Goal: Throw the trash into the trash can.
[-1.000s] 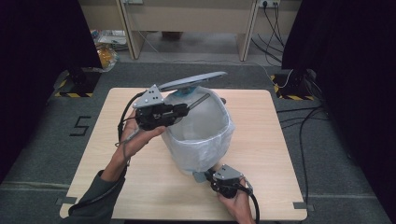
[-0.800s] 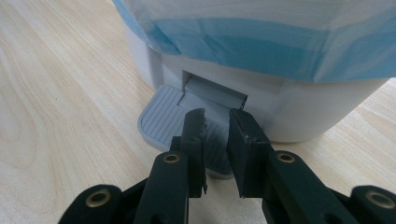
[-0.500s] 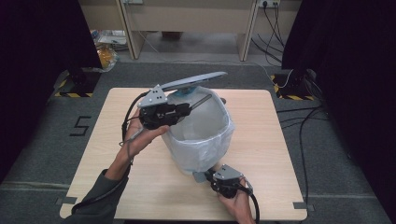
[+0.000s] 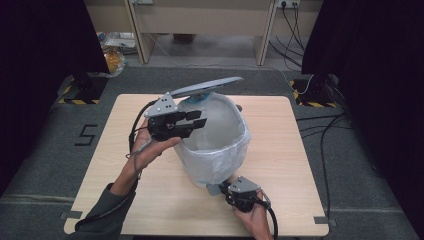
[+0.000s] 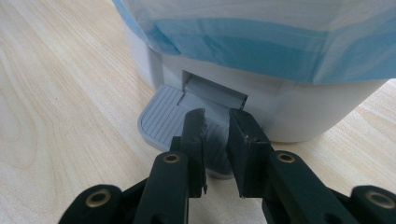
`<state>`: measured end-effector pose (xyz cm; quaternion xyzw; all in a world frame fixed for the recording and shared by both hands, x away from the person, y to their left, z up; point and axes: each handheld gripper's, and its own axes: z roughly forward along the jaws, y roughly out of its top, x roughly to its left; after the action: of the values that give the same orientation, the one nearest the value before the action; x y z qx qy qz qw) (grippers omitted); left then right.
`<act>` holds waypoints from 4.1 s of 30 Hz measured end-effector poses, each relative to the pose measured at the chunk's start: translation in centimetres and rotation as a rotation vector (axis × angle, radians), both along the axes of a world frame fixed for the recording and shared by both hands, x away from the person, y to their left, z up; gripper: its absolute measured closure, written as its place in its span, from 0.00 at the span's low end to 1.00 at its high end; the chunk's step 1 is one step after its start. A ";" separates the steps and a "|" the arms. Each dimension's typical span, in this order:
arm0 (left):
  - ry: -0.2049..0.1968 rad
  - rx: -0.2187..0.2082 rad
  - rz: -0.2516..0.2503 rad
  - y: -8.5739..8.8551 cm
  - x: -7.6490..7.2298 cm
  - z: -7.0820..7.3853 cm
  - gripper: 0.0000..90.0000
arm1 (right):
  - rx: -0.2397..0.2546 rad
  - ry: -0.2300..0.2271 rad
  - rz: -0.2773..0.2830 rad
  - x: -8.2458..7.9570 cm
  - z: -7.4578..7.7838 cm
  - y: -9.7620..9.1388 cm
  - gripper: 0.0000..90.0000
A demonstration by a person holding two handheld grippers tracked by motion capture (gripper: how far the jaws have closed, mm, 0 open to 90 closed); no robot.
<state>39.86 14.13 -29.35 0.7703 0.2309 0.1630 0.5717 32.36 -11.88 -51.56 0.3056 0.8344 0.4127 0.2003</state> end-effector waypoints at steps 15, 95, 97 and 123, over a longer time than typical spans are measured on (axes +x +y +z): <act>0.021 -0.007 -0.010 2.0 -0.9 0.0 0.58 | 0.000 0.000 0.000 0.0 0.0 0.0 0.85; 0.114 -0.002 0.132 10.9 -5.4 -11.7 0.16 | 0.000 0.000 -0.001 0.0 0.0 0.0 0.85; 0.113 -0.009 0.133 11.0 -5.6 -12.4 0.16 | -0.001 0.000 -0.001 0.0 0.0 0.0 0.85; 0.220 0.131 0.197 12.0 -6.6 -19.9 0.17 | 0.001 0.002 -0.002 0.0 0.0 0.0 0.85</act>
<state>33.23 26.11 -49.27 0.7927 0.3554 0.1476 0.4728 32.36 -11.86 -51.56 0.3069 0.8341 0.4126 0.1997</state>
